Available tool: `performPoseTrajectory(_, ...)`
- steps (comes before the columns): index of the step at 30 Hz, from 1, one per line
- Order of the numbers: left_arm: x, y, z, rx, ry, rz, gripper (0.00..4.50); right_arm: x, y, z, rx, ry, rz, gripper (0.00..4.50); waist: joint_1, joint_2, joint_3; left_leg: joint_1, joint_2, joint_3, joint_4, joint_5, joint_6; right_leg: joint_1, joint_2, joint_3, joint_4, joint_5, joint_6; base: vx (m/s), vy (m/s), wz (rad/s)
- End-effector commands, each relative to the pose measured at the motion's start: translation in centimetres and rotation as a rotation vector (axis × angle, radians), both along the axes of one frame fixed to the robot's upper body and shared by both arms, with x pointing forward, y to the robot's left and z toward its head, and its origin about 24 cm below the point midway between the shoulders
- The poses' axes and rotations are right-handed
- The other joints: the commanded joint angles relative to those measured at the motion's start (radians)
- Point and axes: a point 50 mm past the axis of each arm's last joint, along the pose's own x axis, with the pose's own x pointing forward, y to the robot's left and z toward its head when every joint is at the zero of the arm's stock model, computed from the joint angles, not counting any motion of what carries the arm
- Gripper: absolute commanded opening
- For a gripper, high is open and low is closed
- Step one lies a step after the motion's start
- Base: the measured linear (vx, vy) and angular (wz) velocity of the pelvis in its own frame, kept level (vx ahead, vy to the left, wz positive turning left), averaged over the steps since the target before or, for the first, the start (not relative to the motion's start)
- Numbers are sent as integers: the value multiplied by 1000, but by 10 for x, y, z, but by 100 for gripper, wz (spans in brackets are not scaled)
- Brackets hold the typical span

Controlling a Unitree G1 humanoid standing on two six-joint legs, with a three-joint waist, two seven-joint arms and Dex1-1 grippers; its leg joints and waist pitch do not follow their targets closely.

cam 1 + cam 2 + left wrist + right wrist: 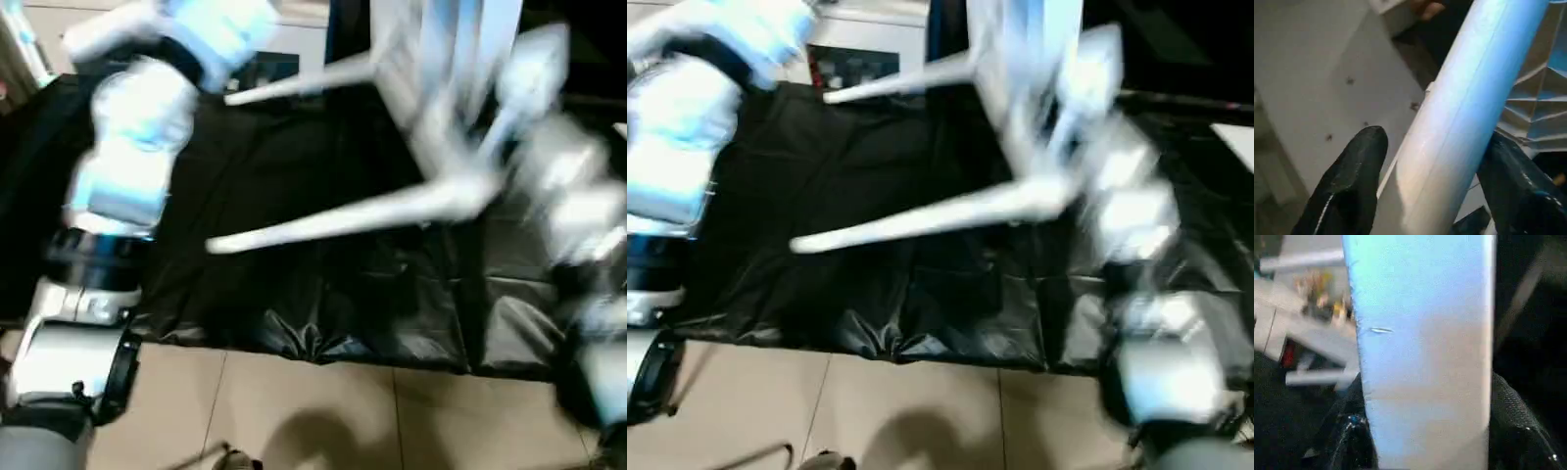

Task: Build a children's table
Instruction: Flip table

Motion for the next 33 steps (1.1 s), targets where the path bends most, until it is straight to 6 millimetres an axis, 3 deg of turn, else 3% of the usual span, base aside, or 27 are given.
performPoseTrajectory(1,2,22,-11,-234,57,20,275,-4,-4,11,84,-35,66,216,-1,-16,-81,38,14,-4,-40,-35,42,48,-40,30,-51,127,-218,0,0,0)
performPoseTrajectory(2,0,27,-14,-256,67,32,274,-7,1,17,57,-49,104,216,-3,-14,-82,39,16,-5,-41,-43,36,46,-40,30,-51,124,-214,0,0,0)
performPoseTrajectory(4,-3,30,-18,-252,77,49,274,-8,8,17,30,-43,149,216,-9,-23,-79,43,19,-8,-46,-72,6,44,-38,28,-54,92,-199,0,0,0)
performPoseTrajectory(6,-3,30,-19,-250,80,52,273,-8,9,17,24,-39,159,216,-11,-24,-77,45,18,-8,-47,-101,-12,41,-39,29,-58,57,-190,0,0,0)
performPoseTrajectory(7,-4,29,-20,-231,86,56,273,-7,14,13,6,-23,179,216,-14,-36,-76,45,19,-6,-48,-111,-14,41,-39,29,-61,41,-186,0,0,0)
performPoseTrajectory(8,-5,27,-22,-221,95,54,273,-6,19,7,-13,-6,199,245,-15,-35,-76,42,19,-9,-49,-119,-23,43,-44,29,-61,11,-177,0,0,0)
performPoseTrajectory(21,-6,28,-27,-221,142,93,270,-6,18,0,-5,-9,235,362,-19,-32,-75,41,17,-8,-49,-140,-29,37,-44,30,-67,-23,-165,0,0,0)
performPoseTrajectory(24,-5,29,-30,-223,168,112,268,-11,23,6,11,-84,303,371,-20,-32,-75,41,17,-8,-48,-155,-31,35,-44,31,-69,-36,-163,0,0,0)
performPoseTrajectory(26,-4,29,-34,-222,191,119,266,-19,27,17,65,-193,355,406,-20,-29,-76,42,17,-9,-49,-165,-31,34,-45,31,-71,-48,-160,0,0,0)
performPoseTrajectory(33,-4,26,-42,-225,228,127,263,-43,38,43,199,-396,527,409,-17,-26,-75,46,21,-12,-54,-181,-21,30,-43,29,-71,-50,-153,0,0,0)
